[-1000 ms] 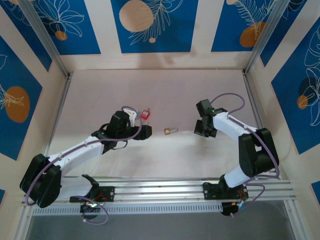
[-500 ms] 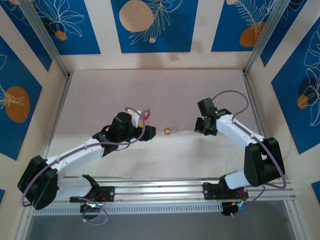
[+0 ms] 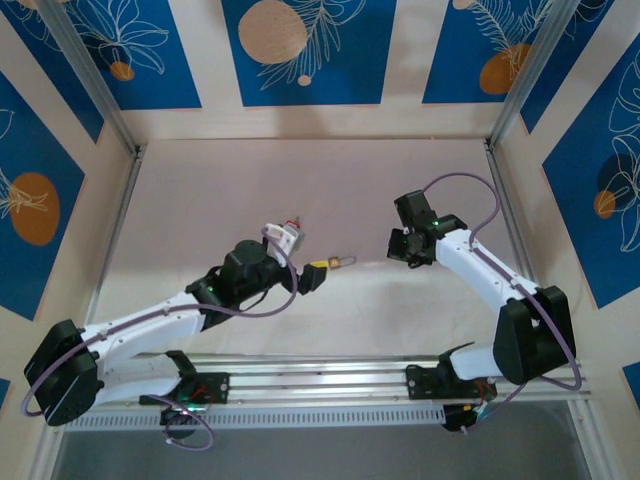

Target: Unlock with the key

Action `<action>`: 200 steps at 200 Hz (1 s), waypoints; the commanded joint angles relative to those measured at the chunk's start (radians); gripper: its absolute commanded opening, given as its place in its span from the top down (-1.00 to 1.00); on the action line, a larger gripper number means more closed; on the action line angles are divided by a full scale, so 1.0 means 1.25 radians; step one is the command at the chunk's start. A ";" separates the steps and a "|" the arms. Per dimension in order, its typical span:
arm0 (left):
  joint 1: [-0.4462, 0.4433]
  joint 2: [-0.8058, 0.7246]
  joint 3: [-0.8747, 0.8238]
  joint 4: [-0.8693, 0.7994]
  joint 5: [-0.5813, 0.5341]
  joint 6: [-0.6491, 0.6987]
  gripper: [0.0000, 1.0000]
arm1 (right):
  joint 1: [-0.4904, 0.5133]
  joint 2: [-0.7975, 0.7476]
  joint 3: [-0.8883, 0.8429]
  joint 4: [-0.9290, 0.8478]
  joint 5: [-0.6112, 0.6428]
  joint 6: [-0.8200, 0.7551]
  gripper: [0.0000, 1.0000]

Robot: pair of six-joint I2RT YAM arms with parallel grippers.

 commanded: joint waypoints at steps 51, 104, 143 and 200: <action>-0.008 0.033 -0.082 0.275 0.036 0.145 -0.93 | 0.020 -0.035 0.069 -0.042 -0.025 -0.020 0.82; -0.017 0.121 -0.060 0.363 0.044 0.209 -0.86 | 0.052 -0.046 0.129 -0.066 -0.062 -0.012 0.82; -0.034 0.237 -0.034 0.452 0.069 0.218 -0.74 | 0.088 -0.060 0.164 -0.080 -0.092 -0.001 0.82; -0.058 0.371 0.016 0.575 0.088 0.236 -0.59 | 0.134 -0.083 0.201 -0.098 -0.121 0.024 0.82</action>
